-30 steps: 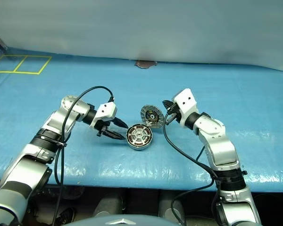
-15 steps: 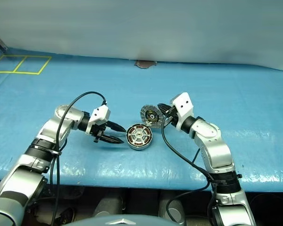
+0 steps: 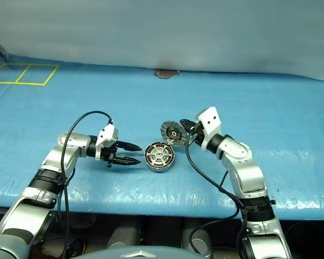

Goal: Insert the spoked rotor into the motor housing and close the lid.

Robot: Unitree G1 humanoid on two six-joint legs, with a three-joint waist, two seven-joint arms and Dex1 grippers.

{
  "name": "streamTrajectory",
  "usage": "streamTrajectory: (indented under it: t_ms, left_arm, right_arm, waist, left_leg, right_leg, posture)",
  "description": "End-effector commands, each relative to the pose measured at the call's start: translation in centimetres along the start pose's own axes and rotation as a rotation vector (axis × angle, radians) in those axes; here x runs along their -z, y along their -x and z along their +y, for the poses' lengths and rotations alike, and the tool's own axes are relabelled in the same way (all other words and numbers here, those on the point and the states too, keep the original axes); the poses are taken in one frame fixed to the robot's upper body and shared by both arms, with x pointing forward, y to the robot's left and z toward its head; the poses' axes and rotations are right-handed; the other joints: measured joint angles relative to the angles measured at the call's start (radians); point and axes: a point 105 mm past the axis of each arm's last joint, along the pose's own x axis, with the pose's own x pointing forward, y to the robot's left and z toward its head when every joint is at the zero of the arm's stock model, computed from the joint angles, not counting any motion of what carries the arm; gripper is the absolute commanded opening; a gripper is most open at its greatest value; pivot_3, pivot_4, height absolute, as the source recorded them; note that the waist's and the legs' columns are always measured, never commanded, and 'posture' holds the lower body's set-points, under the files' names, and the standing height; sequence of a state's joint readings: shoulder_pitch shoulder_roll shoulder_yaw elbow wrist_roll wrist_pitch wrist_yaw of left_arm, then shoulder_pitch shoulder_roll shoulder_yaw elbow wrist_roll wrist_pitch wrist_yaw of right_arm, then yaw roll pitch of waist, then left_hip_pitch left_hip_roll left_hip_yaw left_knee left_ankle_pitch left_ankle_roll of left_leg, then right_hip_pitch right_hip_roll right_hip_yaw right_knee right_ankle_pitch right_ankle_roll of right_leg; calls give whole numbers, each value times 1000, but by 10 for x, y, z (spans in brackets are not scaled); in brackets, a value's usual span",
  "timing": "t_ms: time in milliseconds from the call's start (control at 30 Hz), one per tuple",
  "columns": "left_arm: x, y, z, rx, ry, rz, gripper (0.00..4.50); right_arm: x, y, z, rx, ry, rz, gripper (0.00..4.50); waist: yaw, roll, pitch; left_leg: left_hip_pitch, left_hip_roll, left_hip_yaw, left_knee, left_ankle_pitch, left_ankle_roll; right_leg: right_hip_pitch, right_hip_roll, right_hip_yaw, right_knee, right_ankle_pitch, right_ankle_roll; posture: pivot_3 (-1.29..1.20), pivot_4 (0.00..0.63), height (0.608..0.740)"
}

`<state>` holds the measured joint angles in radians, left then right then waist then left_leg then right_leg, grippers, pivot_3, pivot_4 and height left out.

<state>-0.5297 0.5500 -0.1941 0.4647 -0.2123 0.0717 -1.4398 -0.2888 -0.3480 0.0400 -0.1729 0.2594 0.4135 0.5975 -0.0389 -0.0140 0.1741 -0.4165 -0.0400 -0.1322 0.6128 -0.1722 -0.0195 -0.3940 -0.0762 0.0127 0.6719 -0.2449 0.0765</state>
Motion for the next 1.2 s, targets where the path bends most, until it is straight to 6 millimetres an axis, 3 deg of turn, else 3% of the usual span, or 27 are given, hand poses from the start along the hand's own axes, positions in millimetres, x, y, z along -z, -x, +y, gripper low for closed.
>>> streamTrajectory:
  t_ms: [33,933,1200]
  left_arm:
    - [-8,6,5,-34,-29,-45,2530]
    - [-19,11,16,-74,-54,-52,2530]
    - [-23,13,18,-72,-61,-49,2530]
  right_arm:
    - [-4,0,12,-39,-2,-26,0]
    - [30,-4,80,-127,-124,19,0]
    - [53,-6,89,-139,-186,63,0]
  waist:
    - [0,0,0]
    - [2,0,0]
    - [2,0,0]
  left_leg:
    - [0,0,0,0,0,0]
    - [0,0,0,-1,0,0]
    - [0,0,0,-1,0,0]
  right_leg:
    - [0,0,0,0,0,0]
    - [-1,0,0,-1,-1,-1]
    - [0,0,0,-3,-1,-2]
  posture:
    - [0,150,740]
    - [0,150,740]
    - [0,150,740]
